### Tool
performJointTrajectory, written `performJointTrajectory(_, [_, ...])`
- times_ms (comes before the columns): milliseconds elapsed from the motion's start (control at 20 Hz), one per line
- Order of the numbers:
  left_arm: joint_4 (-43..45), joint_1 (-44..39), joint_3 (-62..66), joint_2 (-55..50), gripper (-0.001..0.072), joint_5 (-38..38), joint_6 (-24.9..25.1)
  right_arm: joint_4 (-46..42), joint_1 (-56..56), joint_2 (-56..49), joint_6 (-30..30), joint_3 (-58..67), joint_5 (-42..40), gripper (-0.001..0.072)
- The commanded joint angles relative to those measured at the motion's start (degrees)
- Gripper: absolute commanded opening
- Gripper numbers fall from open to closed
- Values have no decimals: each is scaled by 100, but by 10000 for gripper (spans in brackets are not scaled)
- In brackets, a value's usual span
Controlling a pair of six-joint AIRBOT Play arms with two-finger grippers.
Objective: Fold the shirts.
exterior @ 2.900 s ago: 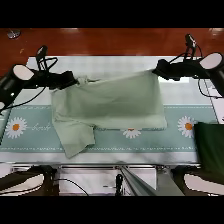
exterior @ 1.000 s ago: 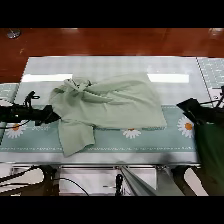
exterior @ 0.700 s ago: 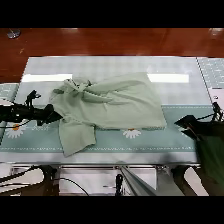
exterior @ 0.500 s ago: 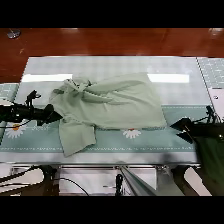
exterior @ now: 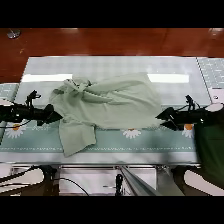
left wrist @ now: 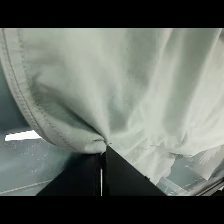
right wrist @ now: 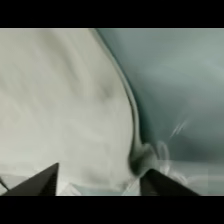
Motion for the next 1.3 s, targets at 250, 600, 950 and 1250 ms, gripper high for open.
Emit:
performJointTrajectory(250, [-1438, -2, 614, 715, 24, -116, 155, -195, 715, -573, 33, 2752, 1099, 21])
performJointTrajectory(600, [-2269, 50, 4747, 1729, 24, -39, 20, -627, 717, 166, 560, 7541, 1644, 21])
performJointTrajectory(950, [101, 365, 6999, 3049, 23, -321, -935, -2059, 717, 2328, 531, 8037, 2522, 21])
performJointTrajectory(1250, [2452, -925, 6996, 4293, 23, -553, -1381, -2323, 717, 3370, 627, 8037, 3110, 21])
